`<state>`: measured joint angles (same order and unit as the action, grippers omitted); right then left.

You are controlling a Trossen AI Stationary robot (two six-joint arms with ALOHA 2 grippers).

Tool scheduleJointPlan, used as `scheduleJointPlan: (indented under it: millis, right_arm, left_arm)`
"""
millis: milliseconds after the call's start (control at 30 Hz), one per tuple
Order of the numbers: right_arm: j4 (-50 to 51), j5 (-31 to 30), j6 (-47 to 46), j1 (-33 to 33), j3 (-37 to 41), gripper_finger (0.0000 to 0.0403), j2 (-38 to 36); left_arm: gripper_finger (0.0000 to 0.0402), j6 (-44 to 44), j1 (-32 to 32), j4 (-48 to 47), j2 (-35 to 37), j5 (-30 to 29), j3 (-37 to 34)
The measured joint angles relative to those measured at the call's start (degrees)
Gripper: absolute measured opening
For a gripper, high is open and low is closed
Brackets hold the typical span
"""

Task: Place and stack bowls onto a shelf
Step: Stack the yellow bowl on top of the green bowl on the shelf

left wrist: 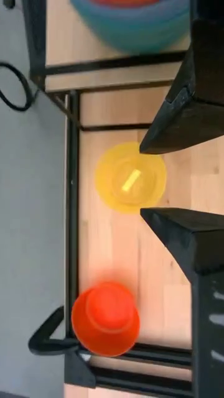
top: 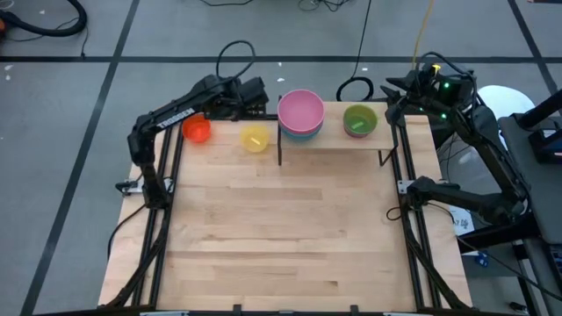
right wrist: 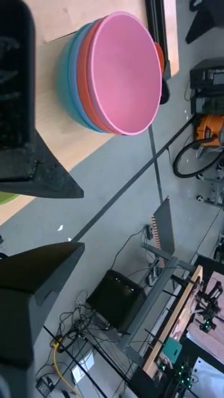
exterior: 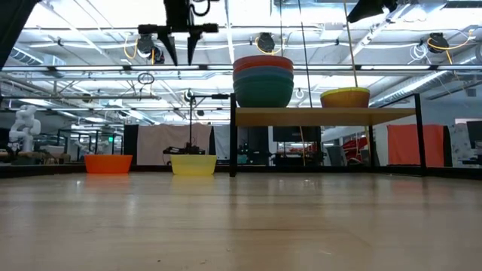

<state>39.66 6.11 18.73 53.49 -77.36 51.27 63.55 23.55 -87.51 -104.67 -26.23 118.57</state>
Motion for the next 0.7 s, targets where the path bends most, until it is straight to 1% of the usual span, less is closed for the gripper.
scheduleJointPlan:
  millis: [167, 367, 433, 567, 633, 700]
  right_arm:
    - [0.0, 0.0, -0.03, 0.0, 0.0, 0.0118, 0.0]
    - [0.01, 0.0, -0.03, 0.0, 0.0, 0.0118, 0.0]
    - [0.02, 0.0, 0.01, 0.0, 0.0, 0.0118, 0.0]
    - [0.02, 0.0, 0.07, 0.0, 0.0, 0.0118, 0.0]
    - [0.0, 0.0, 0.17, 0.0, 0.0, 0.0118, 0.0]
    - [0.01, 0.0, 0.49, 0.0, 0.0, 0.0118, 0.0]
  left_arm:
    - [0.0154, -0.25, 4.01, -1.34, -2.68, 3.8, 0.03]
    - [0.0154, -4.11, 7.99, -1.33, -4.92, 10.27, 0.01]
    - [0.0154, -5.62, 8.79, -0.83, -6.0, 10.83, -0.01]
    - [0.0154, -5.92, 11.01, -1.37, -7.54, 12.24, -0.05]
    - [0.0154, -6.74, 12.13, -0.93, -8.24, 14.25, 0.02]
    - [0.0154, -9.46, 13.17, -0.81, -9.16, 16.44, -0.01]
